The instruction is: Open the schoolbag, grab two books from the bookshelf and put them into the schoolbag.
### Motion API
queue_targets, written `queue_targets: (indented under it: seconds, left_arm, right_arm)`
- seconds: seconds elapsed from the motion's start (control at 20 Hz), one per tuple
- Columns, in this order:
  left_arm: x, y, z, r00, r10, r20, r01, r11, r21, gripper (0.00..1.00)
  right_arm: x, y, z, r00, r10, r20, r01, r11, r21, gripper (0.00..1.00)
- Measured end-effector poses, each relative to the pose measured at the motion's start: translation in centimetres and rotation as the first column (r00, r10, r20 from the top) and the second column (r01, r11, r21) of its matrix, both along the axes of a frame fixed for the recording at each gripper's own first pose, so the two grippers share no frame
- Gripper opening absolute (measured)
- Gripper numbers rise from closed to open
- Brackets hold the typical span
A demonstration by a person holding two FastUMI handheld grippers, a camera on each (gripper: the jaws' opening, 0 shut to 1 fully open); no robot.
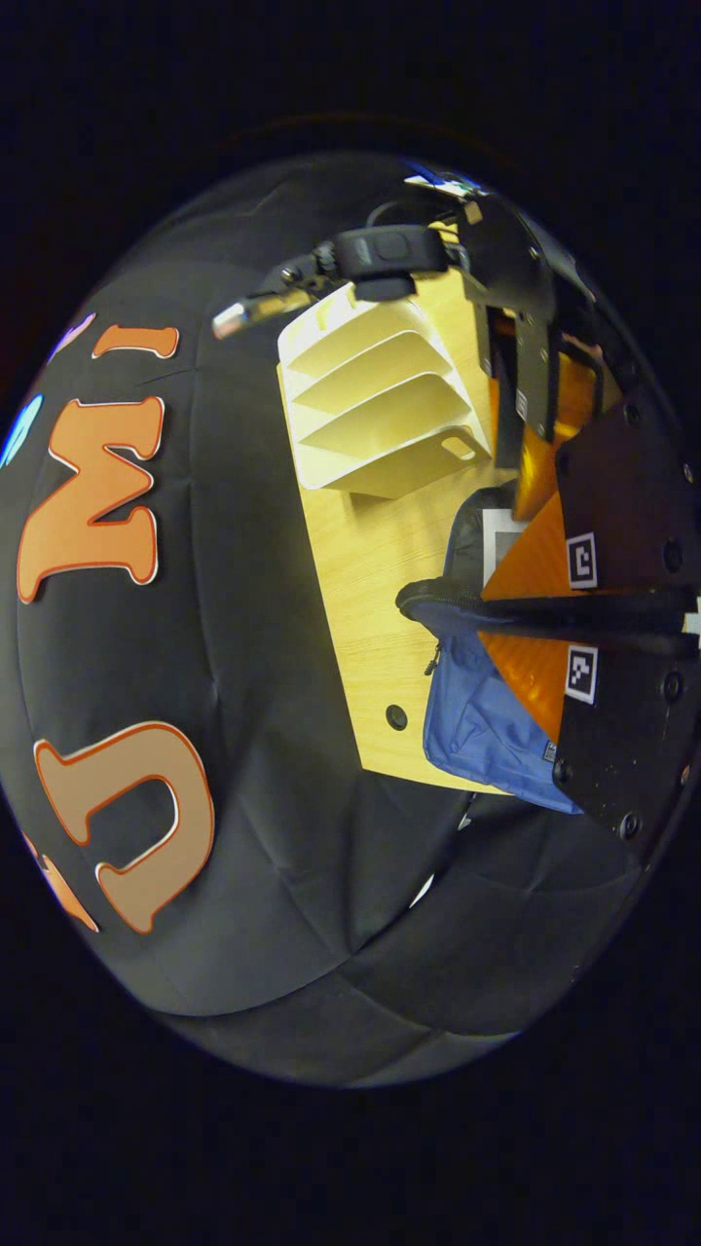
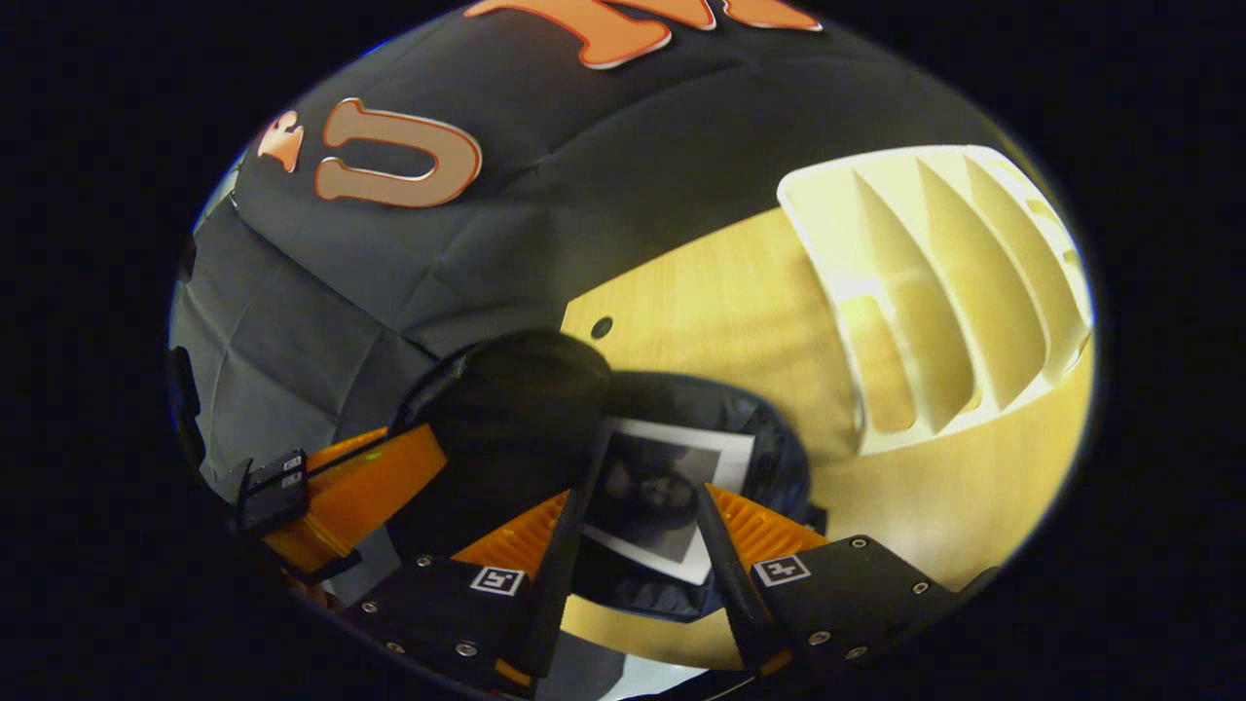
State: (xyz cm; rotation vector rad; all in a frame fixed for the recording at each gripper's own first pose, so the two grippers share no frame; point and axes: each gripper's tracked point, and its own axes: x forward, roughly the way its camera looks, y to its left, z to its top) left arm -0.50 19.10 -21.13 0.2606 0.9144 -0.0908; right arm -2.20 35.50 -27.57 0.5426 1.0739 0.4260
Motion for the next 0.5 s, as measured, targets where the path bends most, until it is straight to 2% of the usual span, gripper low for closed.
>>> queue_targets:
  seconds: [0.15,0.25,0.3,0.35,0.4,0.5]
  left_arm:
    - [-0.4,-1.4,0.8,1.0,-0.002,0.004,0.002,1.0,-0.023,0.13]
    - [0.0,-2.3,1.1,0.999,0.003,0.038,-0.001,0.999,-0.041,0.22]
    - [0.2,-2.9,1.5,0.998,0.002,0.059,0.001,0.999,-0.047,0.32]
    - [0.5,-3.2,1.8,0.997,0.004,0.079,-0.001,0.999,-0.041,0.35]
    - [0.8,-3.8,2.2,0.995,0.004,0.099,0.0,0.999,-0.043,0.46]
    - [1.3,-5.3,3.0,0.989,0.005,0.145,0.004,0.998,-0.062,0.51]
  right_arm:
    - [2.9,-3.5,2.0,0.992,-0.048,0.115,0.054,0.997,-0.05,0.71]
    - [4.7,-6.7,3.9,0.975,-0.07,0.21,0.091,0.991,-0.094,0.75]
    - [5.5,-8.4,4.4,0.964,-0.074,0.257,0.109,0.987,-0.121,0.78]
    - [6.3,-9.9,5.3,0.949,-0.081,0.305,0.129,0.981,-0.142,0.79]
    - [7.0,-11.1,6.4,0.932,-0.084,0.352,0.148,0.976,-0.16,0.79]
    - [8.4,-13.7,8.4,0.895,-0.091,0.437,0.19,0.964,-0.187,0.78]
